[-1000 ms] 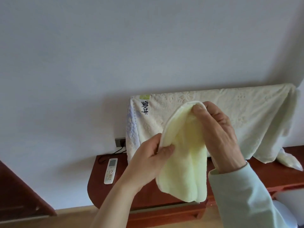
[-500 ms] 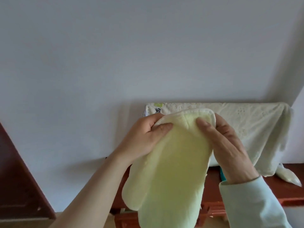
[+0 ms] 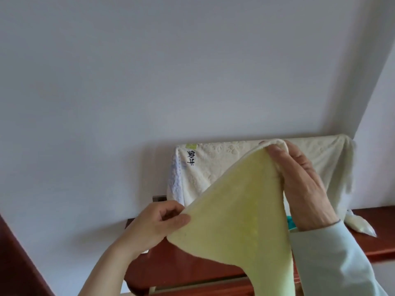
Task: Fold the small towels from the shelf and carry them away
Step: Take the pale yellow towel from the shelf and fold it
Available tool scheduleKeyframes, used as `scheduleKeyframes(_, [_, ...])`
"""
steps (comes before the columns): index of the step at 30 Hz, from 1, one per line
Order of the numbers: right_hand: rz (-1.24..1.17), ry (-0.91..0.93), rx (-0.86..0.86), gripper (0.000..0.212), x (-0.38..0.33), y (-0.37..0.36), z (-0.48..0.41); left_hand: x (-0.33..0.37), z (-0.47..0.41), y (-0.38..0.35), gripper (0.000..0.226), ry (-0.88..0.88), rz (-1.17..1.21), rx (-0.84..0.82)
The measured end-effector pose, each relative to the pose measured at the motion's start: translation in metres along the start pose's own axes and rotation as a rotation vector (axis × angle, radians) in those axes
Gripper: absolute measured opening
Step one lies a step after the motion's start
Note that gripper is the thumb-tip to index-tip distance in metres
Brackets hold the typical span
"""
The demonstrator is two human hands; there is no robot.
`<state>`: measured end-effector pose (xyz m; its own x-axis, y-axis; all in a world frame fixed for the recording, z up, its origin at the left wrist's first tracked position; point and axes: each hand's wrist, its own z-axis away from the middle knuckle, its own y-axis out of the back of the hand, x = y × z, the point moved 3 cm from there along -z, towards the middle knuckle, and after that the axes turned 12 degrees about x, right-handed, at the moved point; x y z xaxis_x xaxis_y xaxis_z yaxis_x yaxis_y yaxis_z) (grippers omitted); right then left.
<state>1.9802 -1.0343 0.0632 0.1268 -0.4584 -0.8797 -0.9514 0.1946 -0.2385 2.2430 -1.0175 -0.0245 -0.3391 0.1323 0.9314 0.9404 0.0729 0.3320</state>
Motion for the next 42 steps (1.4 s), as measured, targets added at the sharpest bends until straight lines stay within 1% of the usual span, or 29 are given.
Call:
scheduleKeyframes(3, [0.011,0.017,0.044,0.026,0.0,0.01,-0.003,0.002,-0.01,0.001,0.015,-0.009,0.01,0.094])
scheduleKeyframes(6, [-0.008,0.007,0.071,0.025,0.0,0.02,-0.007,0.013,-0.022,0.005,0.018,-0.071,-0.007,0.228])
scheduleKeyframes(9, [-0.005,0.015,0.112,0.023,0.003,0.026,-0.012,0.026,-0.032,0.009,0.017,-0.128,-0.028,0.349])
scheduleKeyframes(11, [0.017,0.047,0.125,0.017,0.008,0.028,-0.014,0.038,-0.036,0.011,0.014,-0.158,0.002,0.374])
scheduleKeyframes(13, [0.03,0.067,0.125,0.012,0.013,0.028,-0.016,0.051,-0.039,0.013,0.005,-0.163,0.06,0.367])
scheduleKeyframes(15, [0.058,0.088,0.127,0.014,0.018,0.024,-0.016,0.063,-0.038,0.014,0.013,-0.165,0.076,0.351])
scheduleKeyframes(18, [0.076,0.123,0.097,0.014,0.026,0.013,-0.012,0.08,-0.036,0.012,0.025,-0.181,0.063,0.283])
scheduleKeyframes(22, [0.031,0.114,-0.024,0.011,0.039,-0.013,0.001,0.098,-0.03,0.006,0.021,-0.208,0.146,0.217])
scheduleKeyframes(25, [-0.014,0.11,-0.09,0.006,0.045,-0.031,0.009,0.098,-0.028,0.001,0.028,-0.185,0.218,0.106])
scheduleKeyframes(28, [-0.079,0.106,-0.149,0.005,0.048,-0.044,0.016,0.092,-0.025,-0.001,0.032,-0.215,0.169,0.004])
scheduleKeyframes(30, [-0.121,0.088,-0.184,0.009,0.047,-0.05,0.02,0.09,-0.024,-0.001,0.023,-0.245,0.121,0.014])
scheduleKeyframes(33, [-0.176,0.03,-0.24,0.01,0.044,-0.056,0.024,0.09,-0.023,0.002,0.002,-0.283,0.023,0.092])
scheduleKeyframes(36, [-0.184,-0.012,-0.283,0.007,0.042,-0.059,0.026,0.088,-0.024,0.004,0.009,-0.314,-0.048,0.16])
scheduleKeyframes(40, [-0.163,-0.038,-0.29,0.017,0.042,-0.062,0.028,0.086,-0.025,0.009,0.014,-0.323,-0.078,0.208])
scheduleKeyframes(42, [-0.158,-0.048,-0.29,0.016,0.041,-0.064,0.029,0.085,-0.025,0.01,0.017,-0.321,-0.083,0.225])
